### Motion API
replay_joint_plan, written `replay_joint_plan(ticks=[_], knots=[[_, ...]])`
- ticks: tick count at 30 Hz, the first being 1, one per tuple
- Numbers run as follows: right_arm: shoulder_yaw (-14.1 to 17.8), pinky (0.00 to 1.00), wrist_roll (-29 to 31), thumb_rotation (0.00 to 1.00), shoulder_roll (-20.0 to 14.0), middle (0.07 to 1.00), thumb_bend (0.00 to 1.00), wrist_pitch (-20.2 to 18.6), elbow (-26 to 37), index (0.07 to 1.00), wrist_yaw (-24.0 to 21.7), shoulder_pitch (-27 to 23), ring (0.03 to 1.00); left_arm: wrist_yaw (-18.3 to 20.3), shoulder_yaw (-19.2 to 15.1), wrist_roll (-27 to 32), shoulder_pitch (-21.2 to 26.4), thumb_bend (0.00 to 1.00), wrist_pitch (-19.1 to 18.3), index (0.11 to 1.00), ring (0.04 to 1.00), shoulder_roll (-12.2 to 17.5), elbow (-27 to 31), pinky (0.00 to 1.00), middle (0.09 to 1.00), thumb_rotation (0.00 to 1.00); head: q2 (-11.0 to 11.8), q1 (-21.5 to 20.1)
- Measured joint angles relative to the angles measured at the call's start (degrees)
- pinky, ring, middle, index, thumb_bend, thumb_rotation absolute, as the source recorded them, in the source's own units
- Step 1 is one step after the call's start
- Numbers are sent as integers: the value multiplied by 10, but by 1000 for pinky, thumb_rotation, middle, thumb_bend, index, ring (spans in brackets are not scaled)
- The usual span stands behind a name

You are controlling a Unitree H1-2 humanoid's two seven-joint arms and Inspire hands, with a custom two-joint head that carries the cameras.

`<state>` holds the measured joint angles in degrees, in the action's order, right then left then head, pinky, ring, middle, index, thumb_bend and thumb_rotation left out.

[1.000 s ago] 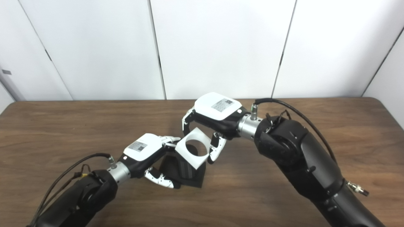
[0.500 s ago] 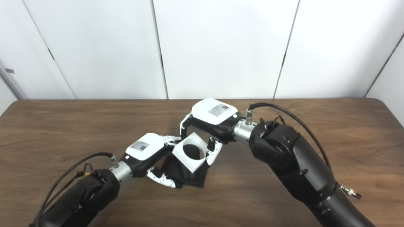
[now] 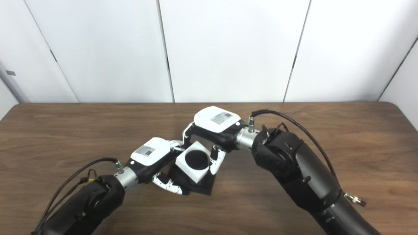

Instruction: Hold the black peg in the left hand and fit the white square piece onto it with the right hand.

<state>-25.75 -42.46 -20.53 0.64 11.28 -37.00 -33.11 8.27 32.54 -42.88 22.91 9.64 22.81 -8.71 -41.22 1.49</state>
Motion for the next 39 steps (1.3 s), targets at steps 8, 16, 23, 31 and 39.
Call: replay_joint_plan(ticks=[8,16,23,31,39], knots=[[-17,829,-17,244,7,783,732,-15,0,600,-47,-18,826,0,0,0,0,910,0,574,877,-1,0,815,888,241,-2,-1],[-23,802,-16,307,9,868,959,-46,2,750,-103,-28,862,0,2,0,1,896,0,566,871,-3,0,816,891,235,-1,-1],[-21,787,-36,212,9,934,908,-61,8,731,-106,-18,885,0,2,0,2,874,-1,543,870,-4,-1,813,898,198,0,0],[-15,789,-46,209,8,922,907,-68,10,740,-106,-13,873,0,2,0,2,695,-1,514,868,-4,-1,825,896,130,0,0],[14,760,-41,205,-2,892,881,-66,13,749,-97,-11,851,0,1,0,3,523,-4,490,869,-5,-1,828,896,74,1,0]])
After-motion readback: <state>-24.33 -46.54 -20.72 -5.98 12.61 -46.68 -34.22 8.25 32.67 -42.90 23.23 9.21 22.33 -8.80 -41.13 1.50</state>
